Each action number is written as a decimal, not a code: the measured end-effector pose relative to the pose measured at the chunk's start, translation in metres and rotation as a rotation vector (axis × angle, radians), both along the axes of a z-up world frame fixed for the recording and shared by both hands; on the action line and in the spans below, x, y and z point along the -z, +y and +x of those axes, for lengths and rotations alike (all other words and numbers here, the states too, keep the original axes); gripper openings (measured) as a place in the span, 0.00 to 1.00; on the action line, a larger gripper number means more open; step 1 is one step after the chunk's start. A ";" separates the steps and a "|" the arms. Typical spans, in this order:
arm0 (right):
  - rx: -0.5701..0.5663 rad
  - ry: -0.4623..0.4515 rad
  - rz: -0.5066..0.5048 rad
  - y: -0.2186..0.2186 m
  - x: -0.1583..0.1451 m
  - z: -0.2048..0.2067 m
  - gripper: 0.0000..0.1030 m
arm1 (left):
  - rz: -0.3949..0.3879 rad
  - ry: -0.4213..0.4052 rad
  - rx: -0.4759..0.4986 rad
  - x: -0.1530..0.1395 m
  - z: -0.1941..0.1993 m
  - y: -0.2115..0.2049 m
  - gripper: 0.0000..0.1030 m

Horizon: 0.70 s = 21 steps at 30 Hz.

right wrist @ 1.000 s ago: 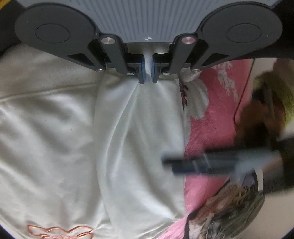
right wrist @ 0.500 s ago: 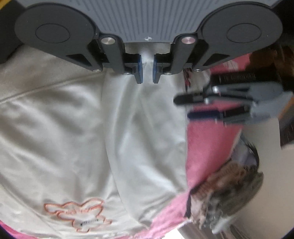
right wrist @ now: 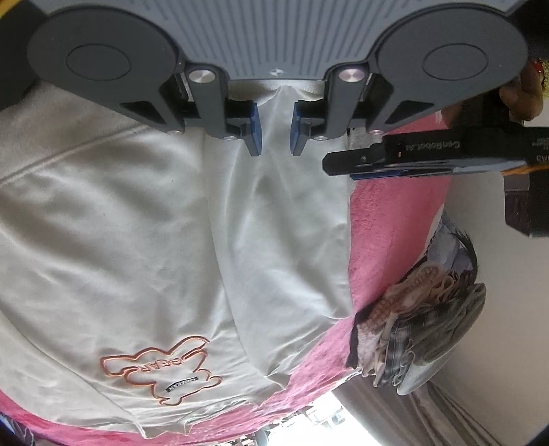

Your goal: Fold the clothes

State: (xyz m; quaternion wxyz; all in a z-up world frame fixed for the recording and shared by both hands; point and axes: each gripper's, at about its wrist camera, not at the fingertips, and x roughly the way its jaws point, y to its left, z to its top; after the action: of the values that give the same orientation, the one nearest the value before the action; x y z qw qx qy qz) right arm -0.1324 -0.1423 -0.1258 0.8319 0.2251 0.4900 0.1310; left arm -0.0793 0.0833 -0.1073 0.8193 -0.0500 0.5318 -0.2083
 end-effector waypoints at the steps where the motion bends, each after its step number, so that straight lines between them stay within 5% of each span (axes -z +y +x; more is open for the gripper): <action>1: -0.002 0.003 -0.003 0.000 0.001 0.000 0.20 | 0.006 0.002 0.001 0.001 0.000 -0.002 0.49; 21: 0.050 0.067 0.060 -0.013 0.008 0.003 0.25 | 0.035 0.004 -0.025 -0.008 -0.002 0.004 0.51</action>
State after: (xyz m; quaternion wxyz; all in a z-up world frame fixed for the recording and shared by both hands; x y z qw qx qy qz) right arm -0.1290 -0.1554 -0.1338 0.8109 0.2664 0.5077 0.1170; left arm -0.0816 0.0871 -0.0988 0.8215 -0.0429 0.5364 -0.1887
